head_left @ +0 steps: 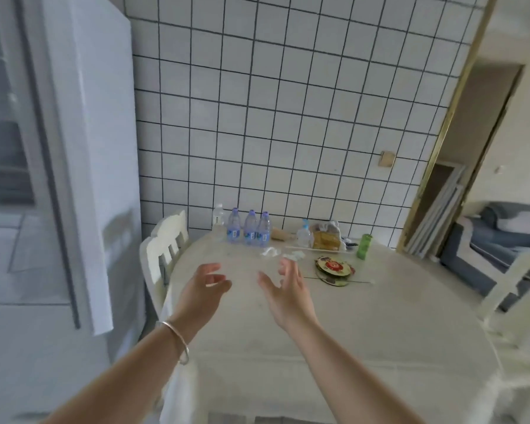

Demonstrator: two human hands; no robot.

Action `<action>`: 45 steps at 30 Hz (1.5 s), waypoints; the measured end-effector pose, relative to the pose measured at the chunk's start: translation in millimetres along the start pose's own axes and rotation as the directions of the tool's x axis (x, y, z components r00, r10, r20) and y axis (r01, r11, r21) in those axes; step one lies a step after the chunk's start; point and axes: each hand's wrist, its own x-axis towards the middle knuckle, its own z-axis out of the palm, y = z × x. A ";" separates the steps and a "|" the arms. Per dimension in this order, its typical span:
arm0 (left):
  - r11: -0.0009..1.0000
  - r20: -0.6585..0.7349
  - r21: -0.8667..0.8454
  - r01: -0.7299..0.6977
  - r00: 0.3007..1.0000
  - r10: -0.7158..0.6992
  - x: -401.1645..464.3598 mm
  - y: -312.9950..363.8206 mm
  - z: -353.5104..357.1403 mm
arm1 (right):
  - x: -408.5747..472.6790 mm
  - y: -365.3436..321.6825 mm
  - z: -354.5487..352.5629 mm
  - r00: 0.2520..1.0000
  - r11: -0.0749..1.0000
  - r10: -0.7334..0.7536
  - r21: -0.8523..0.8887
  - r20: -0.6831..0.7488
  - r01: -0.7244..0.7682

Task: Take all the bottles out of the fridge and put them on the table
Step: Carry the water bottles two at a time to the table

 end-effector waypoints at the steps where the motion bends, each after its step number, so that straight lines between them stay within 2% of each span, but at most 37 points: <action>1: 1.000 -0.002 -0.009 -0.009 1.000 0.009 -13.6 -1.0 -8.6 | -10.7 -6.1 4.1 1.000 1.000 -0.014 0.004 0.017 0.014; 5: 0.996 -0.058 -0.059 -0.061 0.997 0.058 -63.8 2.7 -57.6 | -50.0 -30.6 28.2 0.991 0.995 -0.090 0.052 0.099 0.085; 12: 0.990 -0.351 -0.120 -0.076 0.936 0.029 -122.5 -11.5 -168.2 | -115.7 -84.3 96.4 0.938 0.982 -0.184 0.096 0.292 0.162; 16: 0.980 -0.390 -0.177 -0.088 0.921 0.012 -138.3 -24.5 -233.5 | -148.1 -130.5 151.0 0.880 0.964 -0.266 0.114 0.393 0.241; 20: 0.976 -0.431 -0.179 -0.122 0.902 0.033 -125.9 -32.8 -309.3 | -163.4 -184.1 212.7 0.845 0.942 -0.334 0.125 0.417 0.310; 28: 0.992 -0.391 -0.043 -0.120 0.915 0.094 -65.4 -26.0 -457.9 | -133.5 -293.1 342.4 0.883 0.953 -0.300 0.149 0.361 0.263; 33: 0.995 -0.358 0.003 -0.100 0.929 0.095 -6.8 -35.2 -523.8 | -89.2 -331.6 414.0 0.910 0.964 -0.262 0.138 0.320 0.229; 40: 0.980 -0.379 0.012 -0.196 0.906 0.186 115.0 -46.5 -593.7 | 19.6 -382.1 512.6 0.933 0.961 -0.266 0.144 0.241 0.236; 45: 0.986 -0.370 0.029 -0.166 0.914 0.165 221.4 -48.0 -637.0 | 121.3 -419.0 570.4 0.942 0.957 -0.264 0.172 0.205 0.231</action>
